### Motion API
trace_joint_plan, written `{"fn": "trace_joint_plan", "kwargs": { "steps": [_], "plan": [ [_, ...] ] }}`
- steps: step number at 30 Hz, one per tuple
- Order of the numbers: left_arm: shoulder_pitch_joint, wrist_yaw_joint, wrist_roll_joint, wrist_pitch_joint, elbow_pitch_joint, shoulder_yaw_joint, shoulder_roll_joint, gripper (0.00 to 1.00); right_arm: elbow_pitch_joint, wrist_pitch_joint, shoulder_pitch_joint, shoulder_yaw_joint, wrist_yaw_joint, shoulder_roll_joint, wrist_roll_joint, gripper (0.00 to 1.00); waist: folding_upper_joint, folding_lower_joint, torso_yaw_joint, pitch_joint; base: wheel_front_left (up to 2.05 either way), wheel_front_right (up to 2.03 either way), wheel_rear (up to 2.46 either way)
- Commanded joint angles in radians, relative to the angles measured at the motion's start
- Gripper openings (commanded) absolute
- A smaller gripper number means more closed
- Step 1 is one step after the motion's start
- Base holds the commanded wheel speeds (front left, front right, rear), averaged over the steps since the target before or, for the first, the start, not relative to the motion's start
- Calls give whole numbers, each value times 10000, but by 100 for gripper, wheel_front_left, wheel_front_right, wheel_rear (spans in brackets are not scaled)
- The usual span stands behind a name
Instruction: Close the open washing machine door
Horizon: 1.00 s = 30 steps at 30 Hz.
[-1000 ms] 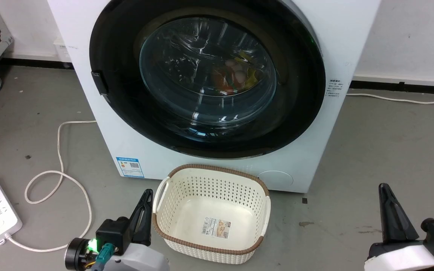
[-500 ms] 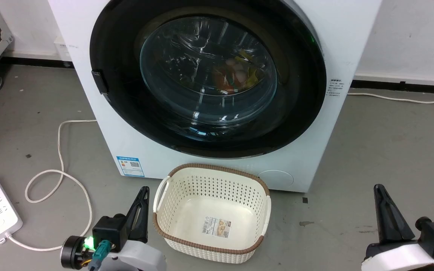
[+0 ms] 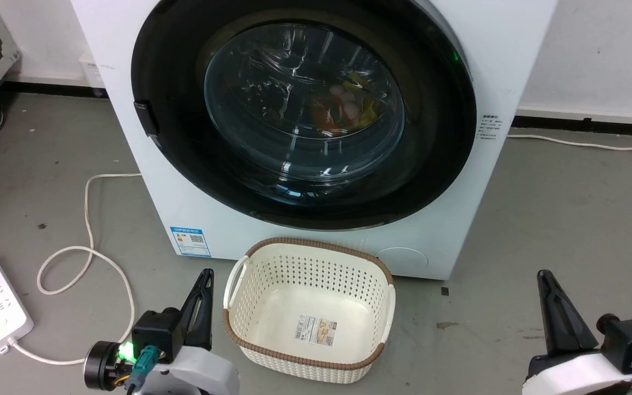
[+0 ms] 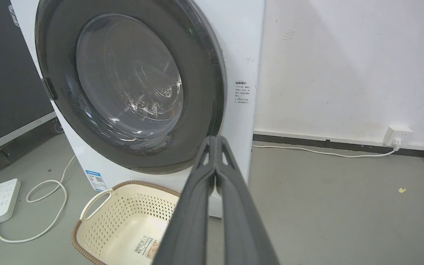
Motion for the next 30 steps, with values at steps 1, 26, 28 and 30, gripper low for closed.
{"fn": "trace_joint_plan", "kwargs": {
  "steps": [1, 26, 28, 30],
  "plan": [
    [185, 48, 68, 54, -81, 51, -2, 0, -90, 38, -88, 27, -2, 18, -62, 0, 0, 0, 2, 2, 0, 0, 0],
    [289, 138, 232, 544, -507, 273, -5, 0, -199, 531, -139, 211, -3, 28, -303, 0, 0, 0, 32, 43, 0, 0, 0],
    [298, 146, 245, 585, -543, 291, -5, 0, -208, 572, -143, 226, -3, 29, -323, 0, 0, 0, 35, 47, 0, 0, 0],
    [306, 153, 259, 626, -578, 309, -6, 0, -218, 613, -147, 241, -3, 29, -343, 0, 0, 0, 37, 50, 0, 0, 0]
  ]
}}
